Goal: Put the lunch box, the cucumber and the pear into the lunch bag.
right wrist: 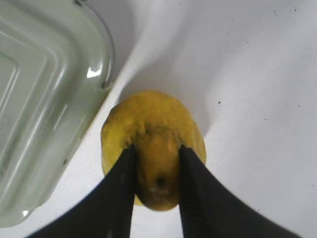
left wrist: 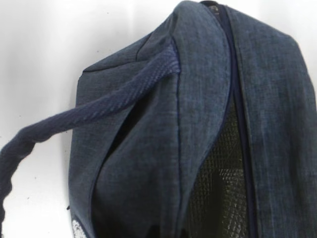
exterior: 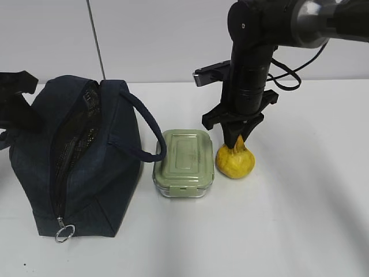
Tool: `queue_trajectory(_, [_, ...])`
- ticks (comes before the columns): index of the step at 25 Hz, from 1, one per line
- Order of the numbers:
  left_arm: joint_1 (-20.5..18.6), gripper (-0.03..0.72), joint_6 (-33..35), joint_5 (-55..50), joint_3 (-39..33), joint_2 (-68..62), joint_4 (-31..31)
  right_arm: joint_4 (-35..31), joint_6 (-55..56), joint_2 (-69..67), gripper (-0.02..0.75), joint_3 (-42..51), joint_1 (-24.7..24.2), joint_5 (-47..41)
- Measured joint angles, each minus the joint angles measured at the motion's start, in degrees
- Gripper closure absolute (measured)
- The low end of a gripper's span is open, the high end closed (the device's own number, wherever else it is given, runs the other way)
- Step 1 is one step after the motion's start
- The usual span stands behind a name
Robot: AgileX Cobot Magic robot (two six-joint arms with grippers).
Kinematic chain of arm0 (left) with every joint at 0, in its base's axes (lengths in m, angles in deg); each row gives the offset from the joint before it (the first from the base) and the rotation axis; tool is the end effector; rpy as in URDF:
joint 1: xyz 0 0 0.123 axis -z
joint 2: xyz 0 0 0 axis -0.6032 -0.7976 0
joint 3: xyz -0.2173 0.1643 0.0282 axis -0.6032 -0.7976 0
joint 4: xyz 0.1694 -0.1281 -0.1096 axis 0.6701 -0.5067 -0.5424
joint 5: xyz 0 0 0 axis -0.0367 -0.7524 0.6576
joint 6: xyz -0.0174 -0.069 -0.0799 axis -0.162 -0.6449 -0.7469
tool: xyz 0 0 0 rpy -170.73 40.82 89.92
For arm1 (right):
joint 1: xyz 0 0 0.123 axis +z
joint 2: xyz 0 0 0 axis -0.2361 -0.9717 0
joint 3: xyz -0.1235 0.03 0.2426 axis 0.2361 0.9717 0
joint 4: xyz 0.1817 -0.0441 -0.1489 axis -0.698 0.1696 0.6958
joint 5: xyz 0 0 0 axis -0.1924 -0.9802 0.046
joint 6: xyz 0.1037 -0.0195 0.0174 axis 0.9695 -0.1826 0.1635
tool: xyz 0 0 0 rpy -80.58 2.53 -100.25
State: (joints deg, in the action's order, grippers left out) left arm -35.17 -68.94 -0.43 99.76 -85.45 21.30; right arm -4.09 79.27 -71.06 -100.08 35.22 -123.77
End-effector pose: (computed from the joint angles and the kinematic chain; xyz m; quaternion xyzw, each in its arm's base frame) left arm 0.2773 -0.0518 0.2531 0.0510 0.9580 -0.2025 0.1965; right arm 0.4021 0.1598 0.1759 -0.2326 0.9717 0.0092 0.0403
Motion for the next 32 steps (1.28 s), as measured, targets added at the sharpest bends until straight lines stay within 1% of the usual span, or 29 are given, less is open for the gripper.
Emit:
queue_trajectory(3, [0.0,0.703,0.0,0.0,0.0,0.0,0.0,0.0,0.0,1.6,0.537,0.1,0.0,0.0])
queue_trajectory(6, [0.0,0.703,0.0,0.0,0.0,0.0,0.1,-0.2,-0.6,6.0,0.538,-0.3,0.0,0.0])
queue_trajectory(9, [0.0,0.703,0.0,0.0,0.0,0.0,0.1,-4.6,-2.9,10.6,0.539,-2.5,0.0,-0.2])
queue_trajectory(12, [0.0,0.704,0.0,0.0,0.0,0.0,0.1,-16.0,-7.6,13.5,0.54,-6.0,0.0,-0.6])
queue_trajectory(15, [0.0,0.704,0.0,0.0,0.0,0.0,0.1,-30.4,-13.1,14.4,0.54,-9.7,0.3,-0.9])
queue_trajectory(17, [0.0,0.704,0.0,0.0,0.0,0.0,0.1,-36.3,-15.9,14.5,0.54,-10.7,1.5,-0.9])
queue_trajectory(18, [0.0,0.704,0.0,0.0,0.0,0.0,0.1,-38.1,-17.2,14.5,0.54,-11.0,2.5,-0.9])
queue_trajectory(21, [0.0,0.704,0.0,0.0,0.0,0.0,0.1,-39.6,-19.2,14.4,0.54,-10.9,6.5,-0.3])
queue_trajectory(25, [0.0,0.704,0.0,0.0,0.0,0.0,0.3,-39.7,-20.2,12.2,0.54,-11.1,11.2,0.7])
queue_trajectory(28, [-0.1,0.704,0.0,0.0,0.0,0.0,0.5,-39.6,-20.6,9.4,0.541,-11.1,12.9,1.5])
queue_trajectory(32, [-0.1,0.704,0.0,0.0,0.0,0.0,0.4,-38.9,-20.7,5.4,0.541,-11.1,13.7,2.0])
